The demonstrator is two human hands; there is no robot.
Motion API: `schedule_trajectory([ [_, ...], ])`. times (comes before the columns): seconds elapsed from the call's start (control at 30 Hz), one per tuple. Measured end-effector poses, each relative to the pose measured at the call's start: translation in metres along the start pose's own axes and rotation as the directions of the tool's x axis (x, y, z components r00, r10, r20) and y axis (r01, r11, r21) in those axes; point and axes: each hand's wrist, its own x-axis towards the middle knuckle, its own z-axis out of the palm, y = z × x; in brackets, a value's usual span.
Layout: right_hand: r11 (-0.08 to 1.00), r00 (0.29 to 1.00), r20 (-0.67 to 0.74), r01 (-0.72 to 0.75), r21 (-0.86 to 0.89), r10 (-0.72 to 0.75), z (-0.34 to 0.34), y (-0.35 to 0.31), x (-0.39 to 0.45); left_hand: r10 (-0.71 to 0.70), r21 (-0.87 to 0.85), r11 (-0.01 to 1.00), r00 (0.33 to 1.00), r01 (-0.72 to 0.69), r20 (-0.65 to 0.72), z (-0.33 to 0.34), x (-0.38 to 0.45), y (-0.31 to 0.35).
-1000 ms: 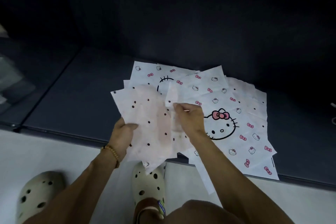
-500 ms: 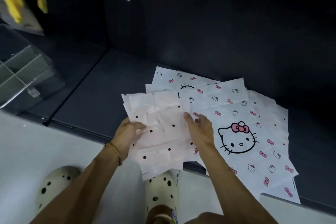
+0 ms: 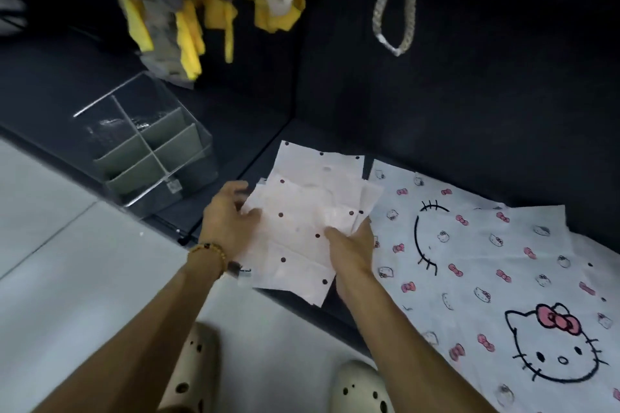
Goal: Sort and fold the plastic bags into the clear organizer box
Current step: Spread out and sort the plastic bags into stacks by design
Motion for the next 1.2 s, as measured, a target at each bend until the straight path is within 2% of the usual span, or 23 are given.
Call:
schedule_trajectory([
  [0.03,1.000,1.000,-0.011,-0.029,0.004,0.029,0.016,0.002,0.005,0.044,0.151,0.988,0.997,-0.033,-0.068,0.000,0.007,-0.006],
  [0.07,0.999,0.998,-0.023,-0.050,-0.004,0.050,0.029,0.006,0.009,0.108,0.283,0.956,0.991,-0.082,-0.078,0.001,0.010,-0.013],
  [0.1,0.997,0.997,-0.030,-0.066,-0.032,0.065,0.038,0.009,0.014,0.168,0.367,0.918,0.985,-0.148,-0.023,0.005,0.010,-0.021],
  [0.17,0.990,0.997,-0.027,-0.076,-0.123,0.073,0.047,0.012,0.021,0.213,0.423,0.865,0.960,-0.271,0.181,0.014,0.002,-0.038],
  [0.23,0.956,0.999,-0.036,-0.018,-0.292,0.008,0.044,0.012,0.024,0.239,0.486,0.794,0.923,-0.365,0.302,0.022,-0.007,-0.056],
  [0.3,0.825,0.982,-0.008,0.155,-0.543,-0.189,0.036,0.013,0.026,0.302,0.541,0.726,0.903,-0.425,0.305,0.026,-0.012,-0.068],
  [0.37,0.569,0.900,0.134,0.372,-0.734,-0.415,0.028,0.017,0.024,0.324,0.548,0.717,0.902,-0.431,0.285,0.027,-0.015,-0.071],
  [0.43,0.320,0.819,0.305,0.492,-0.810,-0.486,0.028,0.022,0.024,0.336,0.541,0.721,0.901,-0.433,0.274,0.028,-0.016,-0.072],
  [0.47,0.256,0.814,0.349,0.501,-0.827,-0.464,0.030,0.025,0.025,0.340,0.539,0.722,0.901,-0.435,0.271,0.028,-0.015,-0.072],
  [0.53,0.220,0.842,0.346,0.461,-0.859,-0.415,0.035,0.030,0.033,0.348,0.538,0.718,0.897,-0.442,0.272,0.027,-0.014,-0.073],
  [0.67,0.144,0.856,0.318,0.404,-0.903,-0.409,0.037,0.020,0.056,0.345,0.551,0.709,0.898,-0.440,0.273,0.028,-0.013,-0.076],
  [0.73,0.186,0.872,0.307,0.398,-0.899,-0.381,0.034,0.009,0.065,0.332,0.558,0.709,0.902,-0.431,0.275,0.028,-0.013,-0.075],
  [0.83,0.432,0.905,0.219,0.373,-0.821,-0.364,0.021,-0.003,0.062,0.316,0.573,0.701,0.905,-0.425,0.286,0.028,-0.012,-0.068],
  [0.93,0.534,0.903,0.169,0.376,-0.757,-0.395,-0.011,-0.005,0.044,0.272,0.508,0.776,0.925,-0.375,0.267,0.031,-0.019,-0.047],
  [1.0,0.555,0.899,0.135,0.370,-0.745,-0.418,-0.046,-0.001,0.028,0.224,0.342,0.892,0.945,-0.297,0.238,0.041,-0.036,-0.027],
  [1.07,0.546,0.900,0.085,0.331,-0.770,-0.427,-0.091,0.005,0.013,0.157,0.079,0.980,0.958,-0.180,0.242,0.058,-0.060,-0.006],
  [1.13,0.563,0.914,0.001,0.251,-0.787,-0.406,-0.143,0.012,-0.003,0.104,-0.124,0.990,0.951,-0.071,0.291,0.081,-0.089,0.015],
  [1.2,0.589,0.929,-0.107,0.133,-0.797,-0.354,-0.199,0.020,-0.018,0.047,-0.247,0.968,0.932,0.046,0.360,0.109,-0.121,0.031],
])
